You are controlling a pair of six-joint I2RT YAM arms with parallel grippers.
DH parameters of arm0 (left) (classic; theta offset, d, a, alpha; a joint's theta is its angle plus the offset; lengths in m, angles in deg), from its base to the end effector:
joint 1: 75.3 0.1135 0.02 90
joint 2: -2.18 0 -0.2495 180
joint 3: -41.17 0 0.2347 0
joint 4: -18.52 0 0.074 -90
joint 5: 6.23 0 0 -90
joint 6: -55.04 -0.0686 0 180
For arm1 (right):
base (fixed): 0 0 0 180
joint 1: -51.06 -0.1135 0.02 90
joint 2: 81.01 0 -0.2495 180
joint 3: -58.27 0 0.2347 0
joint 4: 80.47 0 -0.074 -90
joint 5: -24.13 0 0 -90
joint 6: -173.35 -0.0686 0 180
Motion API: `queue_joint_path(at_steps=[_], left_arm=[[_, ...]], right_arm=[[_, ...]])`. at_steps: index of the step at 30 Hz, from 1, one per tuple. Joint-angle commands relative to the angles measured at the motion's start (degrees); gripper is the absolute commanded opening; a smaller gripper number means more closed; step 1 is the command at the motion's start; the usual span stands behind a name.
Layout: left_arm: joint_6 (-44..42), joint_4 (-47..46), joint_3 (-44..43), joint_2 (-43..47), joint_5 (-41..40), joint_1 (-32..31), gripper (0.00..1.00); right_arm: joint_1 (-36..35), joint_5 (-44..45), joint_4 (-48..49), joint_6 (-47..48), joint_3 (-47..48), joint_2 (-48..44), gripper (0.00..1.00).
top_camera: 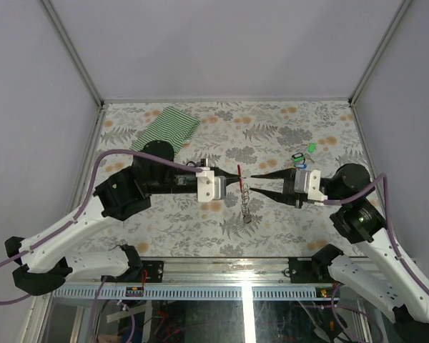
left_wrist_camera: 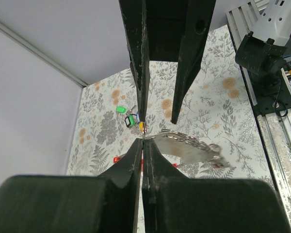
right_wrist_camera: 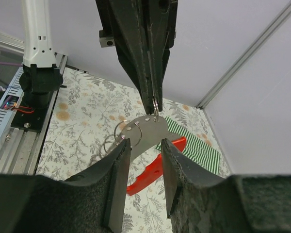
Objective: Put the keys on the keyring
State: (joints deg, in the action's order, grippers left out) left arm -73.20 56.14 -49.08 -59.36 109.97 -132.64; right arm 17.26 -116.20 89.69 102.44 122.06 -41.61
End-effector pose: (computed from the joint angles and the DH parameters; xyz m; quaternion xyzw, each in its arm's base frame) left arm 0.1045 -0.2191 0.4246 0.6472 0.3881 -0.2749 0.5958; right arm 0.0994 0.1301 0.3984 -0.5478 0.3461 0.3497 0.6767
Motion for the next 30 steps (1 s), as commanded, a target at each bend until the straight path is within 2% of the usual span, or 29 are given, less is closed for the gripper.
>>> queue_joint_path(at_steps=[1,16,30], left_arm=[[2.6,3.9,-4.0,-1.4,-2.0,-0.3,0.0],[2.0,9.9,-7.2,-3.9,-2.9,-0.5,0.0],[1.7,12.6,-9.4,-5.8,-3.1,-1.2,0.0]], right_arm=[[-1.2,-1.1,1.2,-0.3,2.9,1.5,0.38],[-2.0,0.0,1.7,-0.4,3.1,1.0,0.38],[-2.3,-2.8,0.7,-1.4,3.8,3.8,0.34]])
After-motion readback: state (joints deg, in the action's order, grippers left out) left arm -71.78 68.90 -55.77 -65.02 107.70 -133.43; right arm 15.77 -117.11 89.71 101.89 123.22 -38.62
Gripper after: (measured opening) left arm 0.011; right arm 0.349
